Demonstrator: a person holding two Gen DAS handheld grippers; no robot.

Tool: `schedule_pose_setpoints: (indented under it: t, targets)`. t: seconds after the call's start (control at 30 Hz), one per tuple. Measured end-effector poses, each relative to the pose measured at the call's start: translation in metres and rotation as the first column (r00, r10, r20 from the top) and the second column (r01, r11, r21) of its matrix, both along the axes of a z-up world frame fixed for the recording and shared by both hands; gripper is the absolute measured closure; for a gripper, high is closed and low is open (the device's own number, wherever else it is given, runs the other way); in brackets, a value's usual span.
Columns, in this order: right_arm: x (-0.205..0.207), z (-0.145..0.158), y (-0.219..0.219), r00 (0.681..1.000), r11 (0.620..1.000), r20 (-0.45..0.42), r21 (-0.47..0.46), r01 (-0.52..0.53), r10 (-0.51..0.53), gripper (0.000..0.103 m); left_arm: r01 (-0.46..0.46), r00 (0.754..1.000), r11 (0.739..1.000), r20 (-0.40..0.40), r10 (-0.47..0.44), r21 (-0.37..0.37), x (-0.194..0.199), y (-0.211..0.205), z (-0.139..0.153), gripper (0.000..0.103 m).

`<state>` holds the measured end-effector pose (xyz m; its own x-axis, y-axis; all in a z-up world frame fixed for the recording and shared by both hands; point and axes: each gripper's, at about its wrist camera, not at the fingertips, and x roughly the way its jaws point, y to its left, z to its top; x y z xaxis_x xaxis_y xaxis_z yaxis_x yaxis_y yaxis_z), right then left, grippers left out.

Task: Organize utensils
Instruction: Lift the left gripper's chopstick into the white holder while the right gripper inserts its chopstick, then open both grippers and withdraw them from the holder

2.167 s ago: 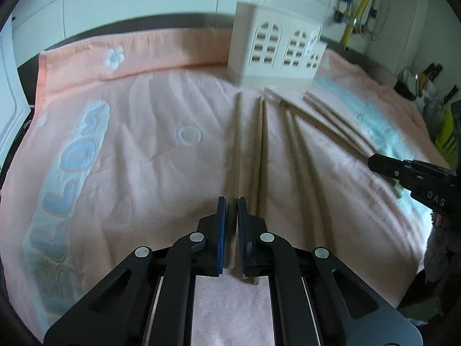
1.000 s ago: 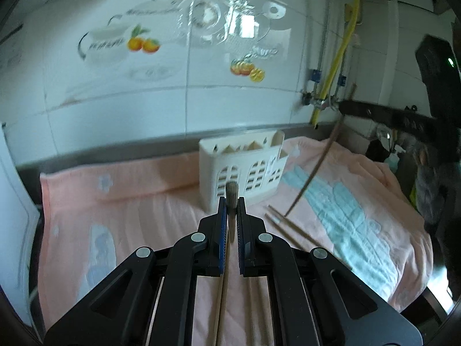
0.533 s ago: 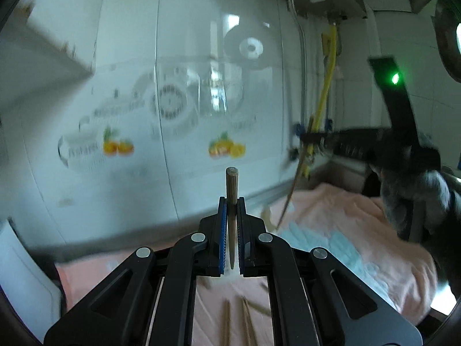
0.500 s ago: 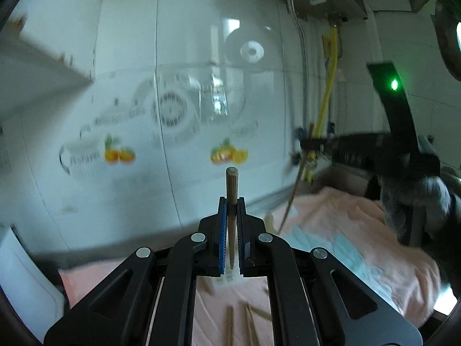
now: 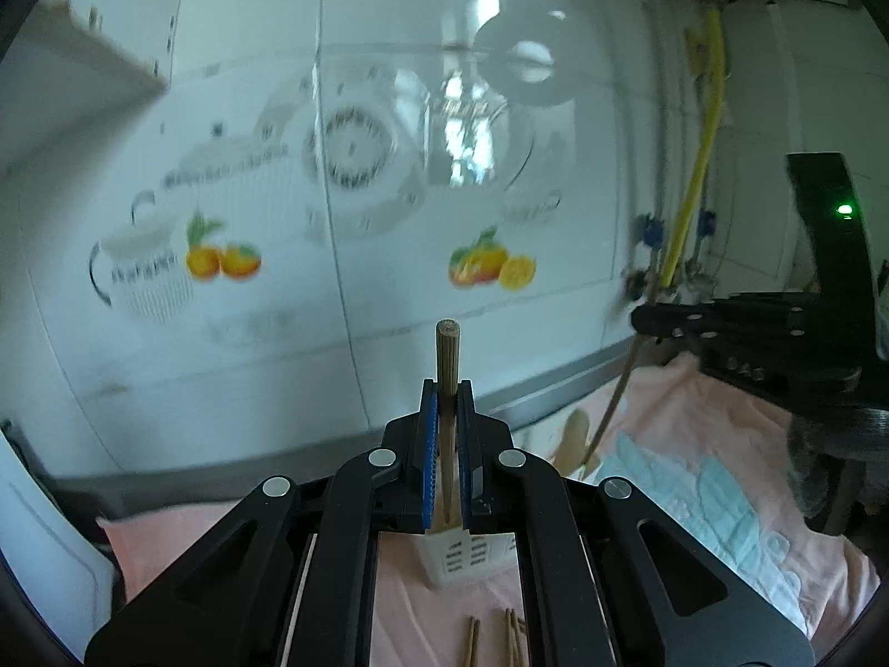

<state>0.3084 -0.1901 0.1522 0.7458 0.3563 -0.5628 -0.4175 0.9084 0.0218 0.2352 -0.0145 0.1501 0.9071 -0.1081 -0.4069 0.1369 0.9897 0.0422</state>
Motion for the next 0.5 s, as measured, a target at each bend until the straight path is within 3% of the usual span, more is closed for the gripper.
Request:
schedule_pose_setpoints:
  t: [0.37,0.5]
  targets:
    - [0.002,-0.021,-0.002,0.999,1.000,-0.041,-0.009,0.018,-0.019,0.096,0.022,0.998,0.998,-0.064,-0.026,-0.053,0.003,0.009,-0.028,0.096]
    - [-0.004,-0.017,-0.005,0.999,1.000,-0.029,-0.009,0.029,-0.029,0.084,0.021,0.998,0.998,-0.060,-0.025,-0.063,-0.003,0.012,-0.026,0.089]
